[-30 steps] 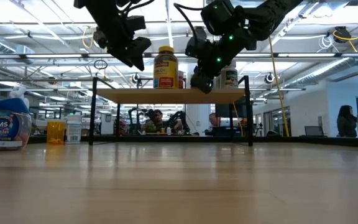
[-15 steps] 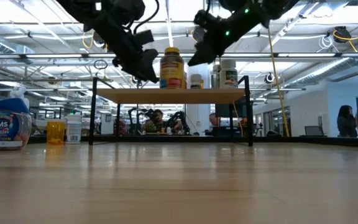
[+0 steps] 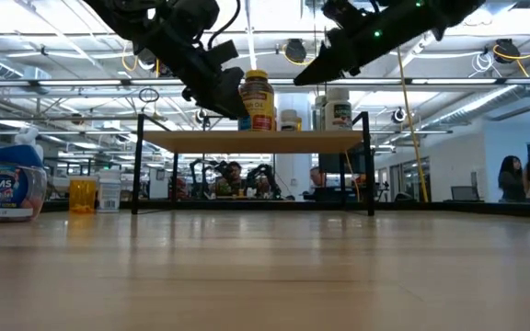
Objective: Pick and place medicine bottles onto shelf by color
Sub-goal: Adjust the yellow pill bottle on the shelf, then put the blue pill bottle on the shelf
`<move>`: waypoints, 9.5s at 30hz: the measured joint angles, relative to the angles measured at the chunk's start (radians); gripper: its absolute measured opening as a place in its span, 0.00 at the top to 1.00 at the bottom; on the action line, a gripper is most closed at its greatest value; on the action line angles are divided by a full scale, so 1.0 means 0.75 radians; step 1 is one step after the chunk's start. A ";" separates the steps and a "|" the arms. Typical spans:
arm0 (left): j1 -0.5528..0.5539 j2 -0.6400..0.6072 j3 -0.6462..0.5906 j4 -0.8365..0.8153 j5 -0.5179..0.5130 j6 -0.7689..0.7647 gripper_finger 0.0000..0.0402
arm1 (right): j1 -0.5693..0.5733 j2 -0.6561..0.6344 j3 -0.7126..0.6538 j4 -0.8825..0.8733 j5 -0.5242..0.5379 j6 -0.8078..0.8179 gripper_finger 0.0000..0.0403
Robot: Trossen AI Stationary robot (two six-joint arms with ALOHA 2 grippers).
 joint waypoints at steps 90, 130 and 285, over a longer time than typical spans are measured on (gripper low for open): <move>-0.765 -0.950 -0.301 -1.561 -0.483 -1.496 0.34 | 0.097 2.057 2.002 0.297 -0.743 0.221 0.18; -0.764 -0.950 -0.301 -1.552 -0.478 -1.388 0.34 | 0.055 2.049 1.958 0.290 -0.888 0.313 0.69; -0.552 -0.160 -0.264 -0.100 -0.134 -0.182 0.43 | -0.225 0.251 0.747 -0.959 -0.217 0.028 0.57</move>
